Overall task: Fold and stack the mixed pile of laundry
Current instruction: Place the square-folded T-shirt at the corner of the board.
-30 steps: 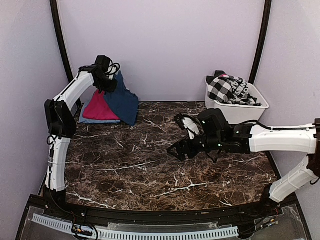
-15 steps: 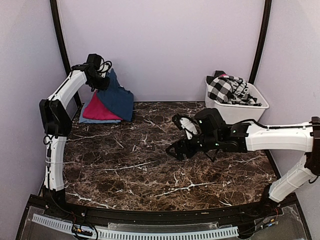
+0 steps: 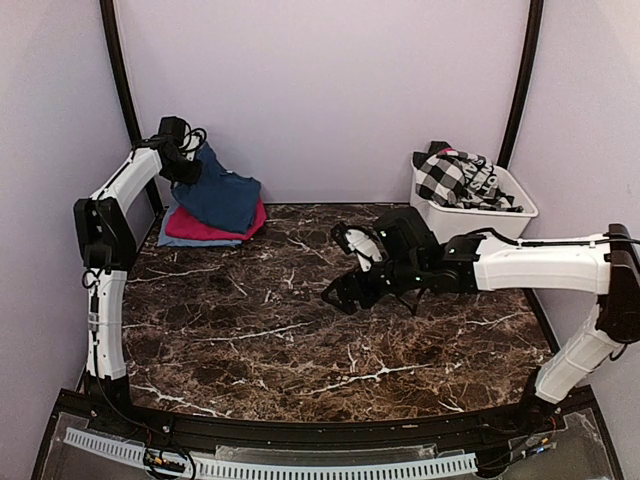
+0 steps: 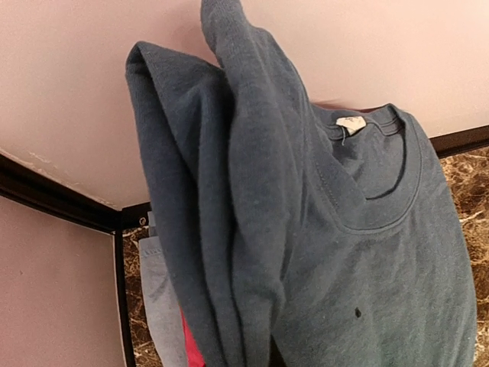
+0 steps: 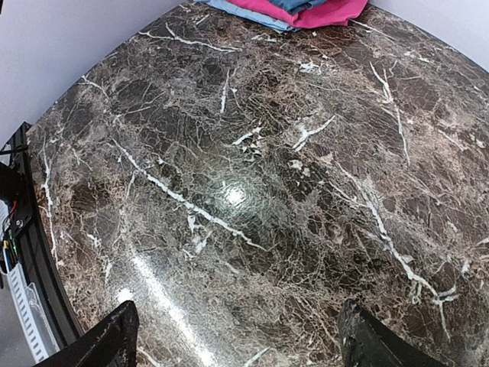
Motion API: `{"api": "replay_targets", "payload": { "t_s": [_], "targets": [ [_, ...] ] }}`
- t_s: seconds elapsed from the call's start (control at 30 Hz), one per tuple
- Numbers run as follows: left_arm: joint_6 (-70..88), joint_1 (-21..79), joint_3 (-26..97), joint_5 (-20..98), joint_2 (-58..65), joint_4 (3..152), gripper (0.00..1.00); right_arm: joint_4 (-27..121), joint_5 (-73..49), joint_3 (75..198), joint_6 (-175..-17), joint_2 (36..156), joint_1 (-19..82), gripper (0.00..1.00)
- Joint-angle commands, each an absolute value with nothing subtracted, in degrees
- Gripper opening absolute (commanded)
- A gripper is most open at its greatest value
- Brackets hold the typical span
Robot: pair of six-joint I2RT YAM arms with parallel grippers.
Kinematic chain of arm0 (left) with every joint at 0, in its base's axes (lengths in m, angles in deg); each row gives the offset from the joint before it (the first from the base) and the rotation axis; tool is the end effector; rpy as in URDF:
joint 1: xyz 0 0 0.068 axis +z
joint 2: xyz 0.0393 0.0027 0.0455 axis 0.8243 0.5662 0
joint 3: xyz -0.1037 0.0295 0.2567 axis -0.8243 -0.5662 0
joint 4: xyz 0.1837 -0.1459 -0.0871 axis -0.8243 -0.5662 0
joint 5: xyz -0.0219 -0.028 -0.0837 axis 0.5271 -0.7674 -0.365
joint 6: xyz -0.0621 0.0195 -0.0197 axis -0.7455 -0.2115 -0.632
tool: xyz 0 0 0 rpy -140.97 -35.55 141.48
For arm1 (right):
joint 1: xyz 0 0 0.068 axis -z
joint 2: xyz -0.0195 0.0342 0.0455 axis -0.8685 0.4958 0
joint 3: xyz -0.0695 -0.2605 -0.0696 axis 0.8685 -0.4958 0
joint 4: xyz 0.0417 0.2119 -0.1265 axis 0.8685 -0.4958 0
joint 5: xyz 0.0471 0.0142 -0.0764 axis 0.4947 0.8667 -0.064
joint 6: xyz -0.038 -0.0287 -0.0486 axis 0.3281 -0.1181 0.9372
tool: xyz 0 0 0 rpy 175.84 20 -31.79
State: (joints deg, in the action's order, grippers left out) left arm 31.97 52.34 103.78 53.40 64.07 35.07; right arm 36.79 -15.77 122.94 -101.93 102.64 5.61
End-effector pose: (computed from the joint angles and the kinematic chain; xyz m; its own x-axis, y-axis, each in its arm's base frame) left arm 0.5452 -0.0244 0.3001 -0.5900 0.2306 -0.7738 0.0881 0.9710 0.2222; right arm 0.1979 0.2864 0.2589 -0.5216 -0.3592 -0.7739 -0.7528 0.6207 0.2192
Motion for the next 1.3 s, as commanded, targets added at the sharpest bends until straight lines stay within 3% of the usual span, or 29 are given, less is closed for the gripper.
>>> {"api": "replay_targets", "payload": {
  "t_s": [0.0,0.13,0.27,0.37,0.6,0.83,1.13,1.27],
  "targets": [
    [34.4,53.3,103.0,56.9,67.0,39.7,0.02,35.8,-15.6,125.6,-101.5,105.1,6.1,0.87],
    [35.1,53.9,101.8,57.8,69.8,41.0,0.07,35.5,-15.6,126.5,-101.7,106.1,6.2,0.87],
    [32.7,55.0,102.0,60.1,71.7,41.0,0.21,34.7,-15.2,127.7,-101.7,107.0,6.5,0.87],
    [30.7,55.3,101.9,61.5,71.7,39.8,0.26,34.6,-15.1,128.0,-101.6,107.0,6.6,0.87],
    [23.7,59.6,100.8,67.2,70.0,36.1,0.55,34.9,-16.1,126.9,-102.2,104.9,6.7,0.88],
    [18.5,61.2,100.1,68.7,66.9,32.2,0.72,34.3,-18.1,123.8,-103.0,99.2,8.8,0.90],
    [14.0,61.9,95.4,66.2,58.8,30.7,0.82,32.4,-22.0,118.4,-104.5,87.8,15.0,0.99],
    [12.1,61.8,91.4,63.3,54.3,31.4,0.91,31.6,-20.5,116.8,-104.5,83.4,18.7,0.99]
  ]
}}
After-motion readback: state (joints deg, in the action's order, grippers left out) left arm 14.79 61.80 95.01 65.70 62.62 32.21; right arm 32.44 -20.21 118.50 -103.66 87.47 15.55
